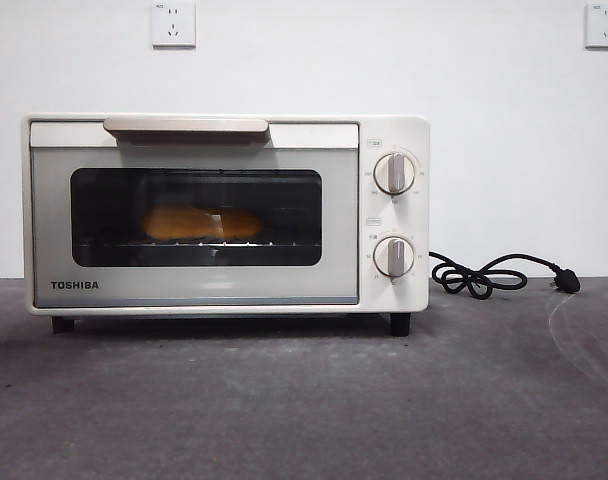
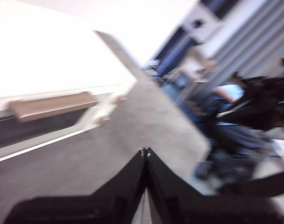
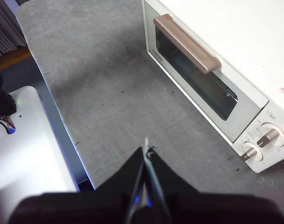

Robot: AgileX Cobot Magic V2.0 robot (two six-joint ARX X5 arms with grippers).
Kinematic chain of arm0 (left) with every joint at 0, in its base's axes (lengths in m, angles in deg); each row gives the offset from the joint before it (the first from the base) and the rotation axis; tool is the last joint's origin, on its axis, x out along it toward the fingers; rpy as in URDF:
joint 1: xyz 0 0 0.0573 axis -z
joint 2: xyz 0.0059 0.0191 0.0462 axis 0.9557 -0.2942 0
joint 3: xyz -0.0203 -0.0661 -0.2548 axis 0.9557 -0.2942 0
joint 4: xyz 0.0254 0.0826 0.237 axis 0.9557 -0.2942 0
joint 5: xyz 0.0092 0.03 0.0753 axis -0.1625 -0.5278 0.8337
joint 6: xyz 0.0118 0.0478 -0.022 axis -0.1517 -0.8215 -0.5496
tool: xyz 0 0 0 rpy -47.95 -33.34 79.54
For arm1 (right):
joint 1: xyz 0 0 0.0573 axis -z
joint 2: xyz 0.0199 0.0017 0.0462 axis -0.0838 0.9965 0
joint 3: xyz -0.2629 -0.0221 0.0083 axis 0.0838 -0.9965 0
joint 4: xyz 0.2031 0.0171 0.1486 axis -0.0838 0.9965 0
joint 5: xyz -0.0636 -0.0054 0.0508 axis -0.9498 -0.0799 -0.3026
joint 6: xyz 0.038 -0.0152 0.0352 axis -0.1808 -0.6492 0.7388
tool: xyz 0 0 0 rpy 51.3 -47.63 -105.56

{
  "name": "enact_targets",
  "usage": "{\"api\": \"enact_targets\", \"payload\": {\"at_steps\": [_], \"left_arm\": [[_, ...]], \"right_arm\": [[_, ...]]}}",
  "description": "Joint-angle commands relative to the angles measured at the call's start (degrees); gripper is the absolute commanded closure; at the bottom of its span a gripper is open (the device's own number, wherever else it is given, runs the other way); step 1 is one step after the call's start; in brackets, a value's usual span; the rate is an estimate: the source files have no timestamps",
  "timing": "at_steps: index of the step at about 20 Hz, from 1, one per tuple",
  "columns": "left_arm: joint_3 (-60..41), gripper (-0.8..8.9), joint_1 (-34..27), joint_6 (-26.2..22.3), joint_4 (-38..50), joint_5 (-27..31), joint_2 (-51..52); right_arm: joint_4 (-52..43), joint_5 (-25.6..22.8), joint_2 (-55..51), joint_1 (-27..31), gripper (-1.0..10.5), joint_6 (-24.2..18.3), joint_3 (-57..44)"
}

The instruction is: Take the corn from the table,put the corn in the oven

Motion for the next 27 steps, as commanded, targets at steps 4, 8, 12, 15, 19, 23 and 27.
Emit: {"api": "enact_targets", "payload": {"at_steps": [4,8,12,15,19,23,27], "left_arm": [[0.20,8.20,0.11,10.01,0.02,19.30,12.48],[0.20,8.20,0.11,13.31,-1.25,30.45,18.56],[0.20,8.20,0.11,13.94,-3.61,36.46,20.81],[0.20,8.20,0.13,13.94,-4.46,36.37,21.27],[0.20,8.20,0.13,13.94,-4.57,34.38,20.90],[0.20,8.19,0.13,14.08,-4.66,31.43,20.57],[0.20,8.18,0.13,16.33,-6.45,31.28,20.26]], "right_arm": [[-0.55,-0.92,0.35,-0.02,9.6,4.94,0.09],[-1.70,-4.79,0.35,-0.02,9.6,9.53,0.09],[-3.06,-8.66,0.50,-0.04,9.6,11.78,0.07],[-3.19,-8.72,0.74,-0.04,9.6,11.80,0.07],[-2.93,-8.76,1.03,-0.04,9.6,11.80,0.09],[-2.75,-8.74,1.03,-0.04,9.6,12.63,0.09],[-3.19,-9.31,1.03,-0.04,9.6,12.61,0.09]]}}
